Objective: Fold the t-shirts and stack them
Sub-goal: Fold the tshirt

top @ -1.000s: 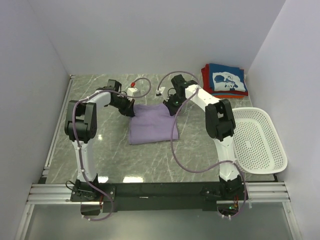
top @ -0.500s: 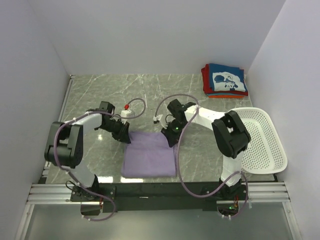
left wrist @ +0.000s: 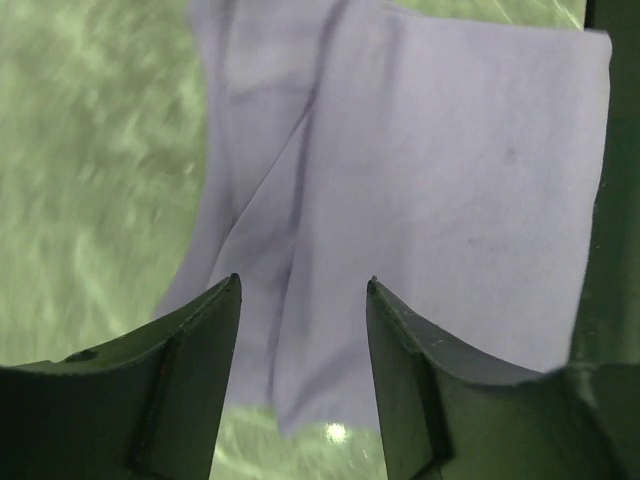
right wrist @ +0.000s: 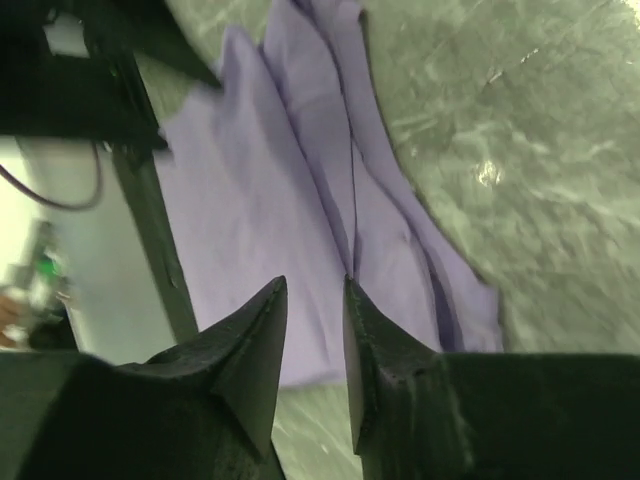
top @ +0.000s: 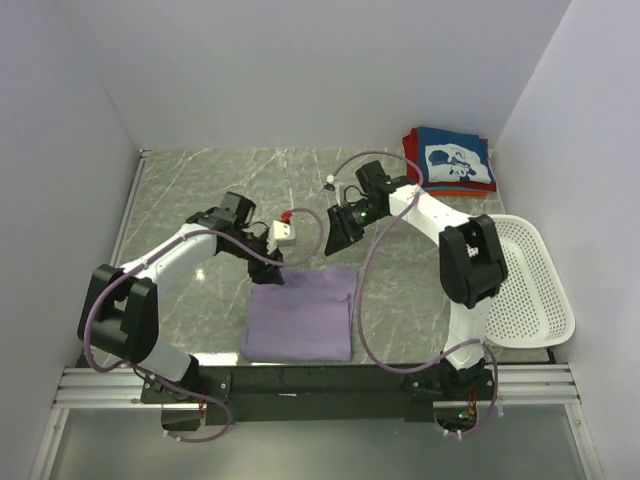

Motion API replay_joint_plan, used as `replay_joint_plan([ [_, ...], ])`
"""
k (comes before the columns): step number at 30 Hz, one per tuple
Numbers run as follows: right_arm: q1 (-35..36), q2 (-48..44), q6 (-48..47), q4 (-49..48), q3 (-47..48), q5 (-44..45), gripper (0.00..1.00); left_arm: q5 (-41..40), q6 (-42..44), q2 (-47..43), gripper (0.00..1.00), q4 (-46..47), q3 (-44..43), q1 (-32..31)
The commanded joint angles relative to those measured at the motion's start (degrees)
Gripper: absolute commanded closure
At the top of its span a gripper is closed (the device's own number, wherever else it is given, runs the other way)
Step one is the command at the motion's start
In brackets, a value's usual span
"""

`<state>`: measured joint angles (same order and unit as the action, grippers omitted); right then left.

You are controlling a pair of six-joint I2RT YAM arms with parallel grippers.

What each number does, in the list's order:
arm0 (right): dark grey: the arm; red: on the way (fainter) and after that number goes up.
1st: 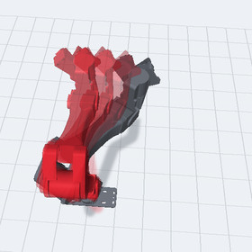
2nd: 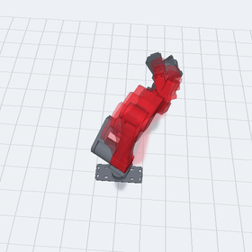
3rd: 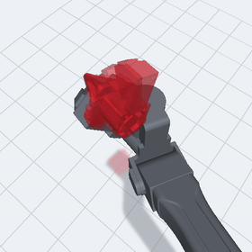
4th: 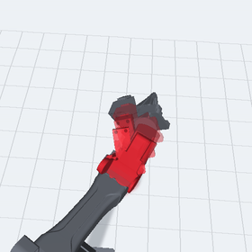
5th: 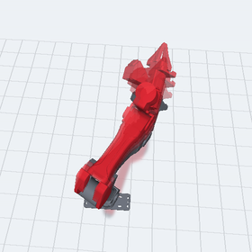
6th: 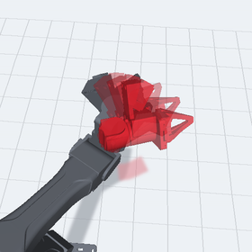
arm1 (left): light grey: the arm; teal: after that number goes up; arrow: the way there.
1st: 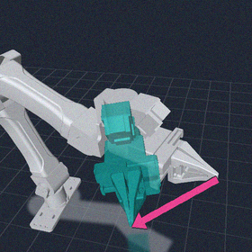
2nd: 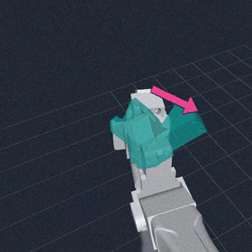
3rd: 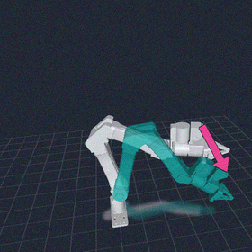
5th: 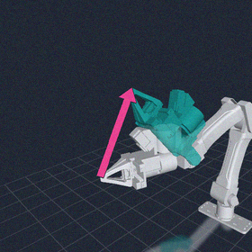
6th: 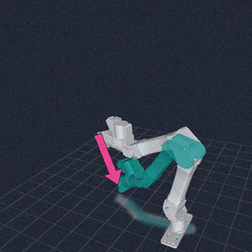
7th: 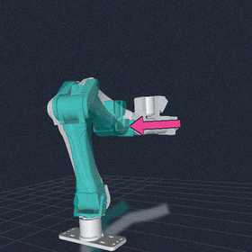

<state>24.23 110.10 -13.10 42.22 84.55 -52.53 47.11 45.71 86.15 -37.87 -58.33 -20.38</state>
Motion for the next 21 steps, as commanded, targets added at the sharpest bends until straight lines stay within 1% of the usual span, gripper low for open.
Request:
replay_joint_plan([
  [1,0.56,3.97,16.14,-10.47,0.44,-4.42,0.67,-2.63,5.95,1.82,0.43,3.85,0.14,-4.91],
  [3,0.56,5.29,18.28,-13.72,0.52,-3.46,0.71,-4.65,6.05,3.14,0.45,6.04,0.58,-6.59],
  [4,0.64,5.64,18.90,-14.09,0.87,-3.19,0.71,-5.18,6.23,3.76,0.45,6.49,0.93,-8.08],
  [9,0.47,7.58,19.35,-14.71,1.14,-3.19,0.73,-9.40,4.21,7.18,0.44,10.88,2.34,-10.82],
  [14,0.56,7.93,19.43,-15.23,0.26,-3.10,0.74,-9.49,5.00,9.12,0.48,10.18,2.60,-11.96],
  [17,0.64,8.37,19.43,-15.15,0.17,-3.10,0.74,-10.46,5.26,9.56,0.56,10.09,2.60,-12.84],
  [18,0.64,8.46,19.52,-15.23,0.09,-3.10,0.74,-10.64,5.26,9.56,0.61,10.09,2.69,-12.84],
  [20,0.56,8.81,19.69,-15.32,0.17,-3.36,0.74,-10.55,5.44,9.56,0.68,9.66,2.52,-13.10],
  [21,0.56,8.90,19.70,-15.50,0.17,-3.54,0.74,-10.29,5.44,9.56,0.76,9.39,2.43,-13.19],
])
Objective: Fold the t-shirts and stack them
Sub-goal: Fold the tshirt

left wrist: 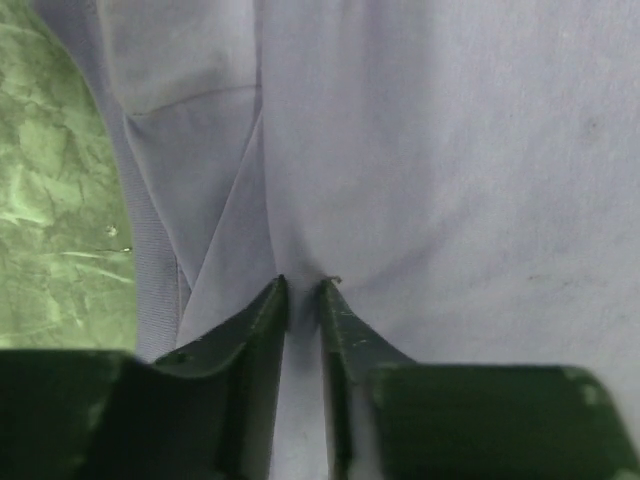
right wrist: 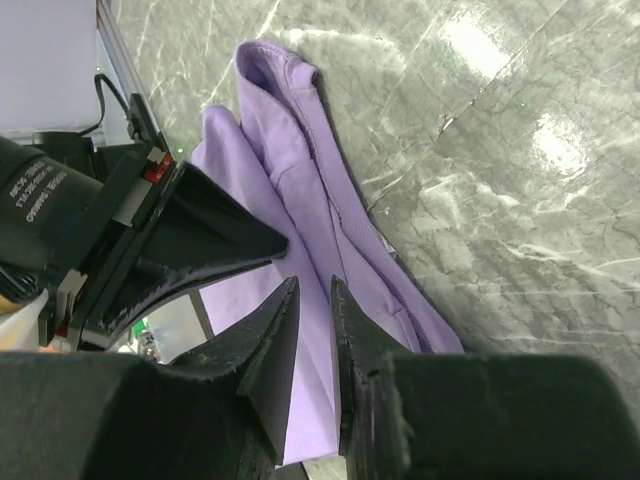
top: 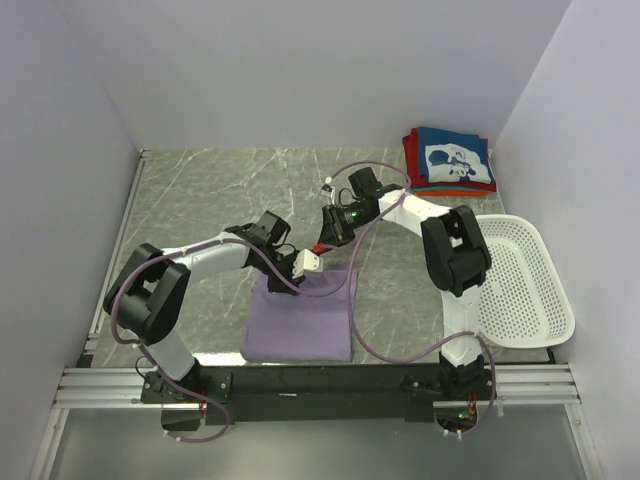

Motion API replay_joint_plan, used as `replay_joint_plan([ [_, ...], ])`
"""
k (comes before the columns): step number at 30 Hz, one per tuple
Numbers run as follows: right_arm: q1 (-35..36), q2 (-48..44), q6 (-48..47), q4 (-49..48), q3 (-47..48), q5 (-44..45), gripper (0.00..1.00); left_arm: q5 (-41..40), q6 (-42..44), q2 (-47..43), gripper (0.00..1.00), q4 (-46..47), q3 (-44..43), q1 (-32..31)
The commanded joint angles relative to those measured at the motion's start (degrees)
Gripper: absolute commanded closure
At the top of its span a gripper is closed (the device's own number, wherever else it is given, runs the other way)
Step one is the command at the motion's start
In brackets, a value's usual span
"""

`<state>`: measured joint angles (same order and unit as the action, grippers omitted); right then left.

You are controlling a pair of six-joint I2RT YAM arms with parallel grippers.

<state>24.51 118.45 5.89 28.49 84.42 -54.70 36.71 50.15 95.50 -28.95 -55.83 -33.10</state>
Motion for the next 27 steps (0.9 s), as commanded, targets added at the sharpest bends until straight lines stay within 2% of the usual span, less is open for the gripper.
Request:
replay_joint_plan([
  [1,0.36,0.64,1.05,-1.77,0.48,-1.55,0.74,0.47,1.26,0.03,0.80,0.39,-0.15,-0.56],
  [5,0.88,1.69,2.10,-3.26,0.83,-2.69,0.75,0.82,1.00,-2.33,0.99,-0.06,0.11,-1.44],
  [15,5.28,8.72,6.94,-7.31,1.45,-7.44,0.76,-7.78,-0.75,-13.23,0.99,7.32,7.84,-7.67],
  [27,5.72,15.49,10.72,-8.71,0.84,-10.07,0.77,-15.26,-2.61,-18.59,0.99,14.62,9.43,-8.82],
])
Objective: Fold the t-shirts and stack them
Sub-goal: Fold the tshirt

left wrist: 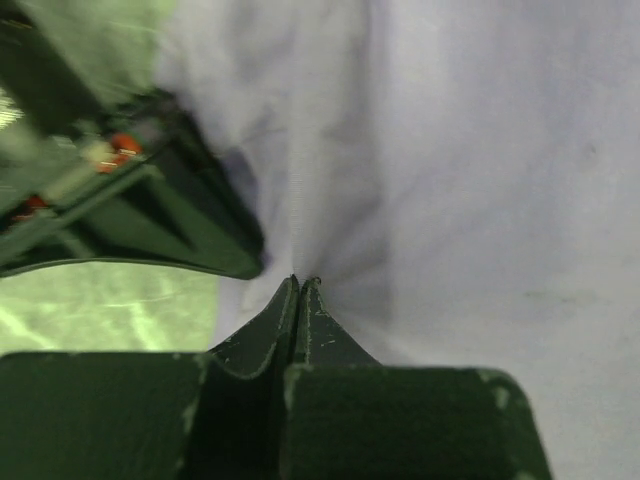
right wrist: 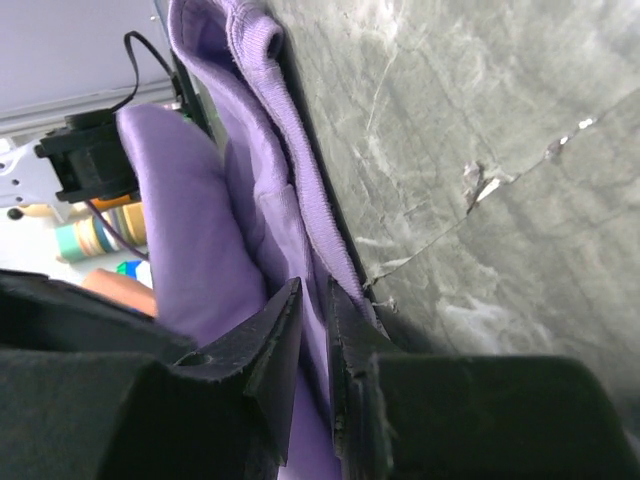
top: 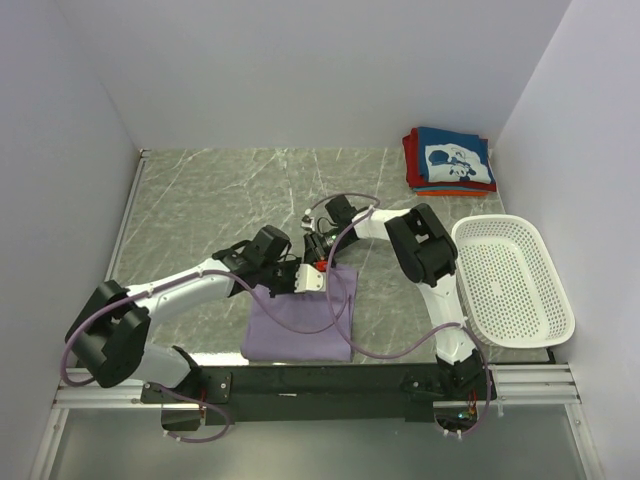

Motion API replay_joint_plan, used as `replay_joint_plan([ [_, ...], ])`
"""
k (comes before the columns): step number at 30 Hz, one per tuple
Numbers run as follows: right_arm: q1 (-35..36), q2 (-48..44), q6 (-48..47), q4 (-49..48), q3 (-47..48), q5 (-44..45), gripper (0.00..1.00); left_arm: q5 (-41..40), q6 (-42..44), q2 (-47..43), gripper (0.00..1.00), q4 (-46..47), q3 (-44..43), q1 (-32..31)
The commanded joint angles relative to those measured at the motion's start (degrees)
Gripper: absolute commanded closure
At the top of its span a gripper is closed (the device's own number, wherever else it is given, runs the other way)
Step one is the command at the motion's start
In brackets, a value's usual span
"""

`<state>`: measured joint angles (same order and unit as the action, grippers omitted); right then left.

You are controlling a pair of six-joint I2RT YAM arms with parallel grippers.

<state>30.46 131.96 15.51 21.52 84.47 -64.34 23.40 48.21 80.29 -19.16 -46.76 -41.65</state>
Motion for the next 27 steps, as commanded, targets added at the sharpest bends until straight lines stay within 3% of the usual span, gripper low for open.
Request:
replay_joint_plan([
  [1,-0.22,2.51,1.19,-1.92,0.70,-0.61,0.77,-2.04,-0.57,-3.82,0.99,5.44,0.53,-0.36],
  [6,-0.22,3.83,1.37,-2.01,0.26,-1.32,0.77,-1.95,1.27,-6.29,0.99,7.99,0.71,-0.36],
  [27,-0.13,4.18,1.54,-3.41,-2.11,-2.55,0.77,-4.76,2.95,1.71,1.00,21.88,-0.09,3.94],
])
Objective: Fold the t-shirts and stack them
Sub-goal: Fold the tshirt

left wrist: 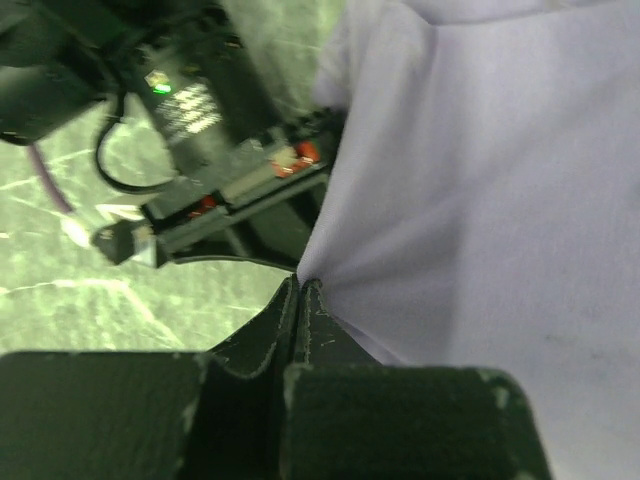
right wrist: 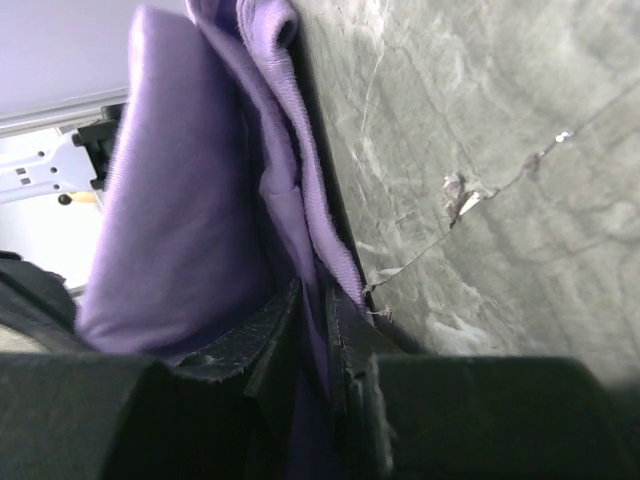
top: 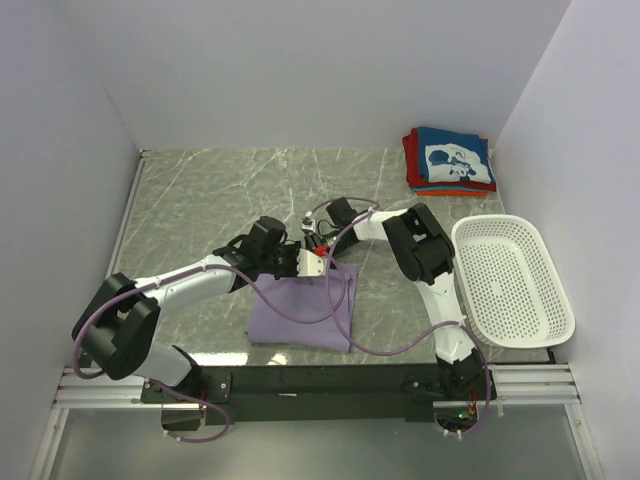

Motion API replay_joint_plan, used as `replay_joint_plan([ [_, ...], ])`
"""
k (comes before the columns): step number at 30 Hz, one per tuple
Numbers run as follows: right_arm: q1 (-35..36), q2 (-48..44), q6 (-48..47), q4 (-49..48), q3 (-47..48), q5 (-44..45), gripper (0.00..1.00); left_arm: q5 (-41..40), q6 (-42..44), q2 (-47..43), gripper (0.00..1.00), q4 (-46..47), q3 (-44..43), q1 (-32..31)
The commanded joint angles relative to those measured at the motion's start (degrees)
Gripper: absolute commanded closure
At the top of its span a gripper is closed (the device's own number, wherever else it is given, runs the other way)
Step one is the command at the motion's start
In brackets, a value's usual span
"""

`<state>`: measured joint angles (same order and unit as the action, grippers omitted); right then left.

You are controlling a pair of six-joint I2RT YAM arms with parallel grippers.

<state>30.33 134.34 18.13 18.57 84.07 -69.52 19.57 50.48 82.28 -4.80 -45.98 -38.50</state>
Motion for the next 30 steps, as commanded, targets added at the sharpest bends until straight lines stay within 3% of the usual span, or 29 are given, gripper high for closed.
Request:
replay_joint_plan([
  [1,-0.09,1.80,-0.99,-0.72,-1.89,2.63,0.77,-0.94,0.67,-0.37,1.00,8.04,-0.78,0.80],
  [15,0.17,1.45,-2.92,1.81,-0.41,4.03,0.77,-2.78,2.34,2.70,1.00,13.85,2.64,1.06],
  [21,-0.27,-1.62,-10.56,11.13,4.34,13.16,0.76,-3.66,1.99,4.56,0.98,13.76,2.82,1.15],
  [26,-0.18,-3.91,-14.17,17.02,8.82,23.87,0.73,-3.66,0.33,3.33,0.86,9.56,2.03,1.06],
  [30,-0.27,-5.05,-17.59,21.85,13.91,31.25,0.64,-1.83,-2.57,-0.35,0.66,1.93,0.28,1.32],
])
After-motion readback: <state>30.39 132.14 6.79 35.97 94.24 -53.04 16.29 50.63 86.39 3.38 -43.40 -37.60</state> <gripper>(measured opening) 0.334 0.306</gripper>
